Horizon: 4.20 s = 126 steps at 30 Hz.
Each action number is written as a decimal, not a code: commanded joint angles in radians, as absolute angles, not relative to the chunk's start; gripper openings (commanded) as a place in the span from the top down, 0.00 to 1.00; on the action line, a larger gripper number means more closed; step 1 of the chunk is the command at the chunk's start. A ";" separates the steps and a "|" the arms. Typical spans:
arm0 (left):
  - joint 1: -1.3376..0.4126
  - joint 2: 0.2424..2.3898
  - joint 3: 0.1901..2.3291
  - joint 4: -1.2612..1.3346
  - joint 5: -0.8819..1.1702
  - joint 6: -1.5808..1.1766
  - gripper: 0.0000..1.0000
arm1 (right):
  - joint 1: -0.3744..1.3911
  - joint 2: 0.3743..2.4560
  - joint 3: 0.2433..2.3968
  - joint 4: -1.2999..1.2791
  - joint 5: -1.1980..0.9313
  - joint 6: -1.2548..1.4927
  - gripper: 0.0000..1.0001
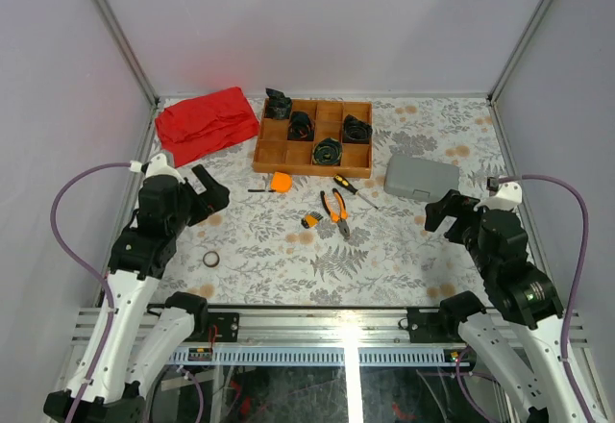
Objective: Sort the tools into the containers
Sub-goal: Move the storage box to the center of the board.
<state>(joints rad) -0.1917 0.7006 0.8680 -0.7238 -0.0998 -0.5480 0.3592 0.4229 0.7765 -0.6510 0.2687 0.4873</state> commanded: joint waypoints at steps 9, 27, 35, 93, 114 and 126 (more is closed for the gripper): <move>-0.178 0.698 0.877 -0.646 -0.051 -0.465 0.00 | 0.360 0.507 0.870 -0.678 0.313 0.524 0.00; -0.176 0.811 0.891 -0.612 -0.155 -0.499 0.00 | 0.360 1.061 1.073 -0.664 0.226 0.444 0.01; -0.177 0.888 0.880 -0.563 -0.163 -0.502 0.00 | 0.359 1.247 1.134 -0.585 0.158 0.412 0.01; -0.176 0.960 0.777 -0.483 0.119 -0.459 0.00 | 0.178 1.339 1.036 -0.264 0.232 0.390 0.02; -0.154 0.996 0.798 -0.538 -0.016 -0.481 0.00 | 0.003 1.645 1.325 -0.251 0.260 0.522 0.00; -0.152 0.982 0.788 -0.529 -0.007 -0.476 0.00 | -0.043 1.810 1.493 -0.303 0.244 0.472 0.00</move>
